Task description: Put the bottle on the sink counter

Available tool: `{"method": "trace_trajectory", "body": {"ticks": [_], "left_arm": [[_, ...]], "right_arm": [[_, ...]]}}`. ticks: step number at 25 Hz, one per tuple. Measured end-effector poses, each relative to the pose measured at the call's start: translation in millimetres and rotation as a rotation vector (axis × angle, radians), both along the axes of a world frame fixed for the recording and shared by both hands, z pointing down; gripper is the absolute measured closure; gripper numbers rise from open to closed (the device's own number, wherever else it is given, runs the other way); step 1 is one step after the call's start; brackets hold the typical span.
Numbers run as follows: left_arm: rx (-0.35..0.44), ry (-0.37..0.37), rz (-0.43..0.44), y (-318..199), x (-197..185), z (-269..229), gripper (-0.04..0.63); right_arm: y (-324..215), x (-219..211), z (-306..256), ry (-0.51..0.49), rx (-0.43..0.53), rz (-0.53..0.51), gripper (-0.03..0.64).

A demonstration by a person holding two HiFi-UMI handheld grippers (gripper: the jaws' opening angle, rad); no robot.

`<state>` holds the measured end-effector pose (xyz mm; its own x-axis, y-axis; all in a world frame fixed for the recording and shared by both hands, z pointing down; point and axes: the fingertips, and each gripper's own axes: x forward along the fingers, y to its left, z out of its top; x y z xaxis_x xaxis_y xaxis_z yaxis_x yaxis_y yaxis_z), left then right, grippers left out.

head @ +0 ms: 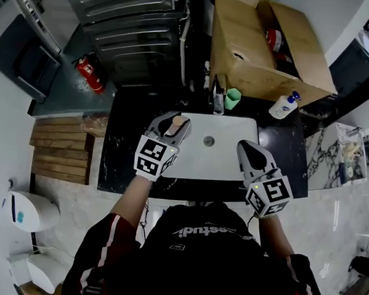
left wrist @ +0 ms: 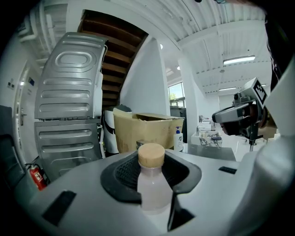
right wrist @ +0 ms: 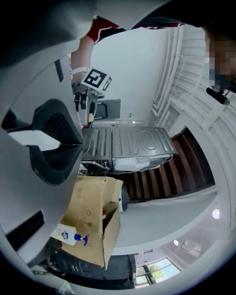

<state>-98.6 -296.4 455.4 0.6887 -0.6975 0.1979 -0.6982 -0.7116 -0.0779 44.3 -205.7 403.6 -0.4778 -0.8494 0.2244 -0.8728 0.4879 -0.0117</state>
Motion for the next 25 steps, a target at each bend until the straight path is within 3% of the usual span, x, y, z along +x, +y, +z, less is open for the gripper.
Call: {"method": "trace_trajectory", "body": {"ticks": [12,17,25], "left_arm": [[-0.028,0.015,-0.021,-102.3,29.7,55.5,0.462],[-0.032,-0.007,-0.038,-136.0,37.4,79.7,0.462],[-0.067,-0.041,-0.052,-184.5,46.2,120.4,0.462]], "right_arm": [[-72.9,11.2,31.4,-0.001,0.011,0.038,0.575],[-116.8,12.1,58.8,0.03,0.048,0.047,0.575],[-163.6,4.5,95.0,0.02,0.018,0.016,0.575]]}}
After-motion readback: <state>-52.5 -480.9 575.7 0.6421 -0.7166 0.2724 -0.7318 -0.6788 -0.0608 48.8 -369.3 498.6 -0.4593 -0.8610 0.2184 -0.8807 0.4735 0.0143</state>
